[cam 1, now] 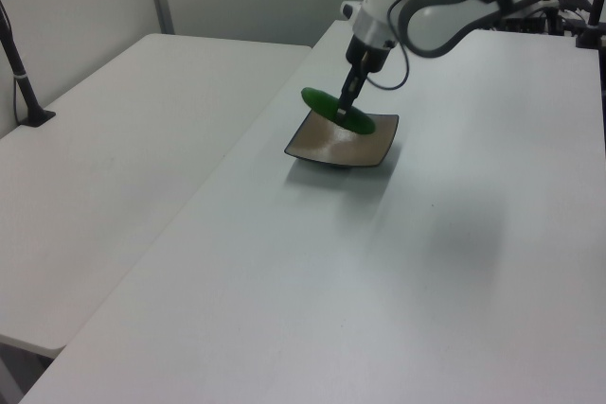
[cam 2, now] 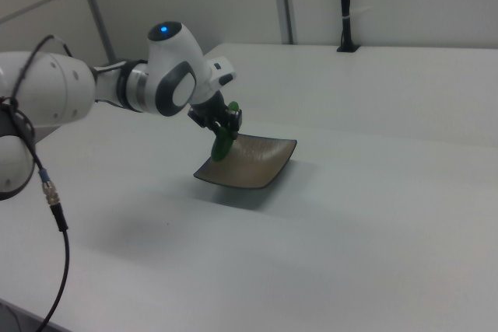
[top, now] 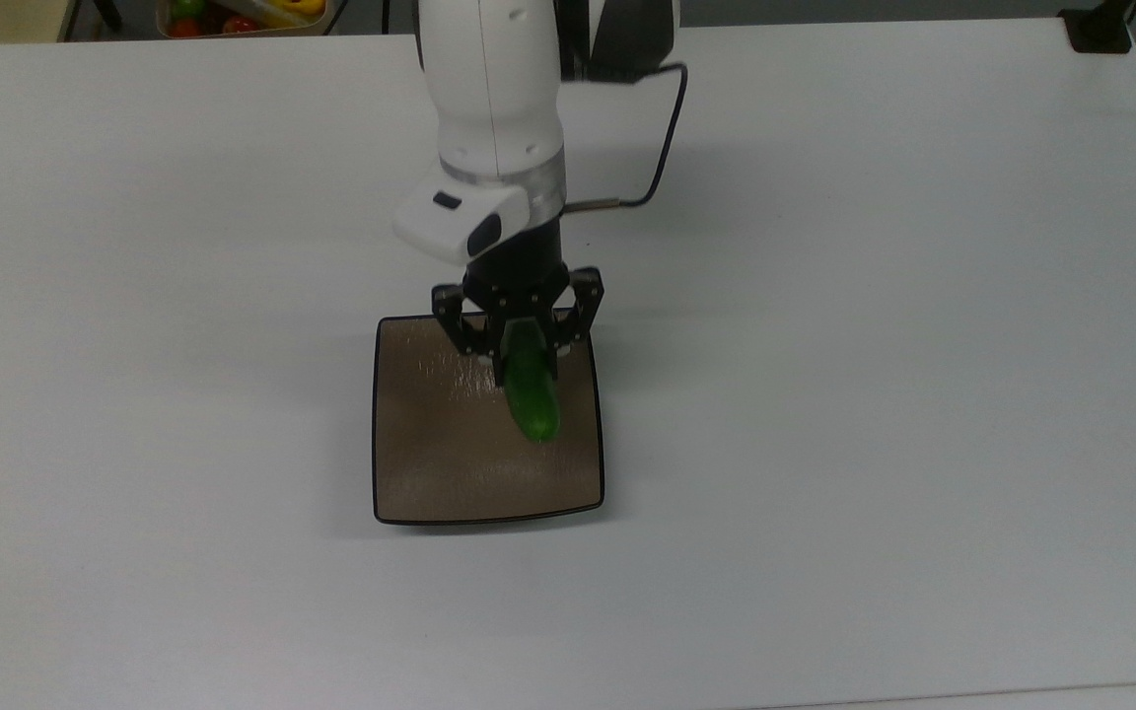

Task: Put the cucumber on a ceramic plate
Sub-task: 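Lower the cucumber onto the plate and open the gripper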

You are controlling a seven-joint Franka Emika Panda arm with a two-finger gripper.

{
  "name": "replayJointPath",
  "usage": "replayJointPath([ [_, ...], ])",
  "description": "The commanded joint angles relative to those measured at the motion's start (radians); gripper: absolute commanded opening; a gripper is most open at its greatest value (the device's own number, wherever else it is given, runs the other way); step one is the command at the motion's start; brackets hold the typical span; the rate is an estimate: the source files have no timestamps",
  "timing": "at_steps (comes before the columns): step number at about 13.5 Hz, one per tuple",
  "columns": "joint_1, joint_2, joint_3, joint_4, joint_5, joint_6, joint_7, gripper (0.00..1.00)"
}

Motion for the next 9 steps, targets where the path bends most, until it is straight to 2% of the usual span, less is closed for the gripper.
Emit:
replayJointPath([
  [1, -0.004, 0.072, -0.001, 0.070, 0.011, 0.035, -0.015, 0.11],
  [3, -0.007, 0.084, -0.001, 0.068, 0.011, 0.049, -0.015, 0.22],
  [7, -0.017, 0.092, -0.001, 0.060, 0.009, 0.081, -0.016, 0.61],
  [9, -0.020, 0.092, -0.001, 0.059, 0.009, 0.083, -0.016, 0.65],
])
